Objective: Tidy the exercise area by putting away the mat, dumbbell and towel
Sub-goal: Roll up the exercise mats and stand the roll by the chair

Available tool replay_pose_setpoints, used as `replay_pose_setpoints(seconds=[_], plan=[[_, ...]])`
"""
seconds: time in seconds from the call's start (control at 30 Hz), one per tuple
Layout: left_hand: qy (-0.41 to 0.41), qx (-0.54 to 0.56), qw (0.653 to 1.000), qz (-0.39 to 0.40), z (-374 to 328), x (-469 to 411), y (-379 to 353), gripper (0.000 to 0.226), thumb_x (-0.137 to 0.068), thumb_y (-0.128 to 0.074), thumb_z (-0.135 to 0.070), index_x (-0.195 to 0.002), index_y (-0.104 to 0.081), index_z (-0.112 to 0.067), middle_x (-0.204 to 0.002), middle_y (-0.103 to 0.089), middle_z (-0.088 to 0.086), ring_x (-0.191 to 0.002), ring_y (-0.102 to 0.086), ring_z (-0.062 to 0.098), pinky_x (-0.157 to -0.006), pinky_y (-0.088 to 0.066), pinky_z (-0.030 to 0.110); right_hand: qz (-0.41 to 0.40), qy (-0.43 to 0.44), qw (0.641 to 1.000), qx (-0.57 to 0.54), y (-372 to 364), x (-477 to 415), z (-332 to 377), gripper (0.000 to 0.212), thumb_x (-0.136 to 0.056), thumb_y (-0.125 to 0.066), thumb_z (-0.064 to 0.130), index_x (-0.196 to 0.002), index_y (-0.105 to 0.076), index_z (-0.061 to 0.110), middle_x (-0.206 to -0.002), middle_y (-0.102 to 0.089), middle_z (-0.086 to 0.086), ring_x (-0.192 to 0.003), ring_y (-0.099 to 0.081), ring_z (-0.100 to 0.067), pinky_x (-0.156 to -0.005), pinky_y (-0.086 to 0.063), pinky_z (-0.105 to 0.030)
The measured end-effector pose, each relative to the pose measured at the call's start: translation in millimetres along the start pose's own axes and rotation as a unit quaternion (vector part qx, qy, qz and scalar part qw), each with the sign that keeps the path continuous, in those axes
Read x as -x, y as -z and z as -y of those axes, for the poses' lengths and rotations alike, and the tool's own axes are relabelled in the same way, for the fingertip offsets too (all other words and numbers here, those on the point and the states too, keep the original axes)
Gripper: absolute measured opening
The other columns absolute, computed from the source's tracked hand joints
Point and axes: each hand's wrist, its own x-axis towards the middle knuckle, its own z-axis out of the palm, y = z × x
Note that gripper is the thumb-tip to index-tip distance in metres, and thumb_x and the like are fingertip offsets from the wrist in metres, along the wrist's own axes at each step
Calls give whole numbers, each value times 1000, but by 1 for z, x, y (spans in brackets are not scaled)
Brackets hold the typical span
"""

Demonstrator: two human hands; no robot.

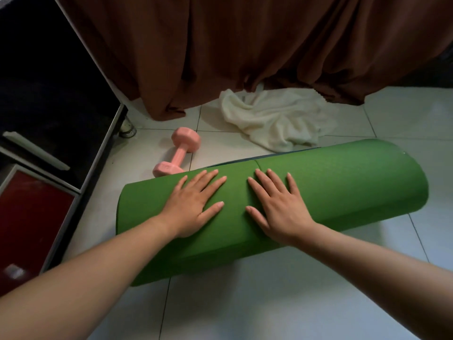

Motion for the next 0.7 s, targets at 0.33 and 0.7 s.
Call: replay_pose_setpoints(seconds=[0.33,0.7], plan=[[107,30,993,-30,40,39,33,68,-86,-16,-67,-147,-15,-36,-156,-13,-7,-144,-12,14,-117,-7,44,-34,-3,999,0,11,-46,-14,73,-86,-10,61,-146,-29,23,-152,-30,-2,-141,-24,-22,-114,-14,-47],[408,408,790,-209,42,91,10,84,-83,-66,-36,-146,-15,-14,-142,-37,8,-122,-43,22,-97,-33,26,-30,-7,1000,0,13,-50,-11,72,-86,-12,60,-143,-36,21,-149,-37,-4,-138,-31,-24,-112,-19,-48]])
